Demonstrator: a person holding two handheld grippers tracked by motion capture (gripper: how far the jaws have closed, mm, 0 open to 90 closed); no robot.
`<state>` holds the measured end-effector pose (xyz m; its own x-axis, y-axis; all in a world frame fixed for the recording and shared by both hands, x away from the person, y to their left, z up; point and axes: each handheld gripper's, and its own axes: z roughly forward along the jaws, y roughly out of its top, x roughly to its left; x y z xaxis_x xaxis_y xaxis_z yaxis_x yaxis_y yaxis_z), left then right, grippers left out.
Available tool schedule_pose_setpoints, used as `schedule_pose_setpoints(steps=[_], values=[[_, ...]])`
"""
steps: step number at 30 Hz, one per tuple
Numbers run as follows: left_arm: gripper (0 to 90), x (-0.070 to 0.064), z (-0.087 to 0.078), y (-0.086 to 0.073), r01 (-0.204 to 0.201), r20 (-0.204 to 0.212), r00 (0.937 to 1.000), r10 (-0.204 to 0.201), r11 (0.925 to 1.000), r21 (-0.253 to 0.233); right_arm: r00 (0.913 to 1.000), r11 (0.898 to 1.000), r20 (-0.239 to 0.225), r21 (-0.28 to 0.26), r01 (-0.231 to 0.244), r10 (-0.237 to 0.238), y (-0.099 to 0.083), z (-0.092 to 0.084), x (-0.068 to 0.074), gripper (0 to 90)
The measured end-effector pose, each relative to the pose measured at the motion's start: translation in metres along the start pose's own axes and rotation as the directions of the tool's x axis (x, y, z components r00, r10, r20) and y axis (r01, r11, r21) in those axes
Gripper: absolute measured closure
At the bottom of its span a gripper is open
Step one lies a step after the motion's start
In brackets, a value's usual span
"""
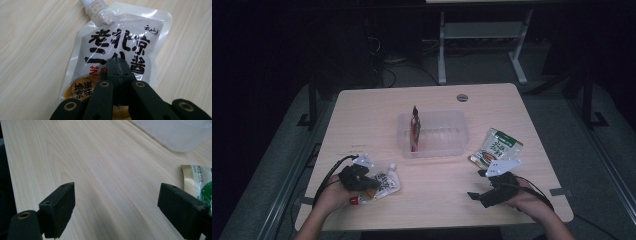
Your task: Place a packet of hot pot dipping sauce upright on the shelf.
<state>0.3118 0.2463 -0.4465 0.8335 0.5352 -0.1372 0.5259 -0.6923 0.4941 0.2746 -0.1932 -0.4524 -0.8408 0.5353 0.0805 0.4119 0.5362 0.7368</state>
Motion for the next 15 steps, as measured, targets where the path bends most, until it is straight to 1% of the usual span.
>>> schedule_pose_setpoints(steps=[1,3,5,8,10,12,13,15], values=[[90.0,-0.002,0.003,0.003,-0.007,0.009,0.9999,0.007,1.0,-0.004,1.0,1.0,-0.001,0.0,0.001,-0.001,0.0,0.0,0.0,13.8],[90.0,-0.005,0.007,0.01,-0.036,0.021,0.9991,0.035,0.9994,0.005,1.0,1.0,-0.001,0.001,0.001,-0.001,0.0,0.001,0.0,13.8],[90.0,-0.01,0.013,0.017,-0.044,0.036,0.9984,0.044,0.999,0.002,1.0,1.0,-0.002,0.001,0.001,-0.001,0.0,0.001,0.0,13.8],[90.0,-0.017,0.021,0.028,-0.063,0.061,0.9961,0.063,0.998,-0.002,1.0,1.0,-0.002,0.002,0.003,-0.003,0.0,0.001,0.0,13.8],[90.0,-0.021,0.026,0.036,-0.086,0.07,0.9938,0.086,0.9963,-0.003,1.0,1.0,-0.002,0.004,0.002,-0.002,0.0,0.001,0.0,13.8],[90.0,-0.026,0.032,0.044,-0.099,0.081,0.9918,0.099,0.995,-0.008,1.0,1.0,-0.004,0.003,0.004,-0.004,0.0,0.001,0.0,13.8],[90.0,-0.028,0.035,0.048,-0.098,0.088,0.9912,0.099,0.9951,-0.009,1.0,1.0,-0.003,0.004,0.003,-0.003,0.0,0.001,0.0,13.8],[90.0,-0.033,0.041,0.057,-0.115,0.093,0.9891,0.115,0.9934,-0.007,1.0,1.0,-0.004,0.005,0.004,-0.004,0.0,0.001,0.0,13.9]])
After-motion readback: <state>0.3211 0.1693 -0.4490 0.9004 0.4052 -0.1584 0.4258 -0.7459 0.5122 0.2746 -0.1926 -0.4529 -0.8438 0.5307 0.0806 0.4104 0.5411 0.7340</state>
